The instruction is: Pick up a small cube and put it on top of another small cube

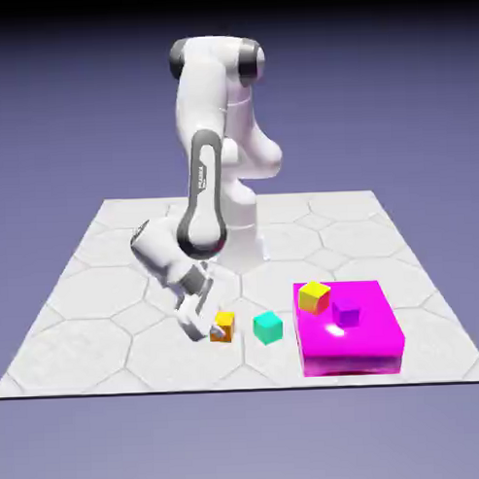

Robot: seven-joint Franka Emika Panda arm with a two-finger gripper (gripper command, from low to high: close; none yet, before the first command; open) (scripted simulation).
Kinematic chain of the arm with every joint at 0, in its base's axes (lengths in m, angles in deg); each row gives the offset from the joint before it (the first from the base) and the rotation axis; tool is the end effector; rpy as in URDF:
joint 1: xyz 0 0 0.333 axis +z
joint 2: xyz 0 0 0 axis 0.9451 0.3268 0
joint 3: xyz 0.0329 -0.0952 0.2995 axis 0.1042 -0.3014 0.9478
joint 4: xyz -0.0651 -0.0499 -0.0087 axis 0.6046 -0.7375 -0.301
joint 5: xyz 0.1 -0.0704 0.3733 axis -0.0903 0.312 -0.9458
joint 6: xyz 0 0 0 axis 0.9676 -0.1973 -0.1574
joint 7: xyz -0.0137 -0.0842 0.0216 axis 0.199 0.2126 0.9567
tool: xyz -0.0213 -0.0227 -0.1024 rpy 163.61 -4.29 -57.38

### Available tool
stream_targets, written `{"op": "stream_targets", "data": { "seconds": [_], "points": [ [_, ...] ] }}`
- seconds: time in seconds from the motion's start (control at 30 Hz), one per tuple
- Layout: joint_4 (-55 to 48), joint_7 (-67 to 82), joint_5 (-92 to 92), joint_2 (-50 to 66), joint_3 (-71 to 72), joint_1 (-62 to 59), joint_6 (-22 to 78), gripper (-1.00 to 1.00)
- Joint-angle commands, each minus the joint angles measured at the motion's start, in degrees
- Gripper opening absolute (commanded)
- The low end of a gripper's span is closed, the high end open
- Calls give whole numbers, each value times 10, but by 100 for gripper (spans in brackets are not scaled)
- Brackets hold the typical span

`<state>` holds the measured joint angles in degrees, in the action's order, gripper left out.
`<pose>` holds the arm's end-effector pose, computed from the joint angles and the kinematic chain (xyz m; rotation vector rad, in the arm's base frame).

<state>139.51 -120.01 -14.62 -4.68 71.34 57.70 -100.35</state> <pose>0.4367 -0.0791 0.1801 -1.0509 2.5311 0.8612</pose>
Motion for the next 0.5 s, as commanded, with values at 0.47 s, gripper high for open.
{"op": "stream_targets", "data": {
  "seconds": [0.47],
  "points": [
    [18, 73, 236, -6, 137, -31, 58, -100]
  ]
}}
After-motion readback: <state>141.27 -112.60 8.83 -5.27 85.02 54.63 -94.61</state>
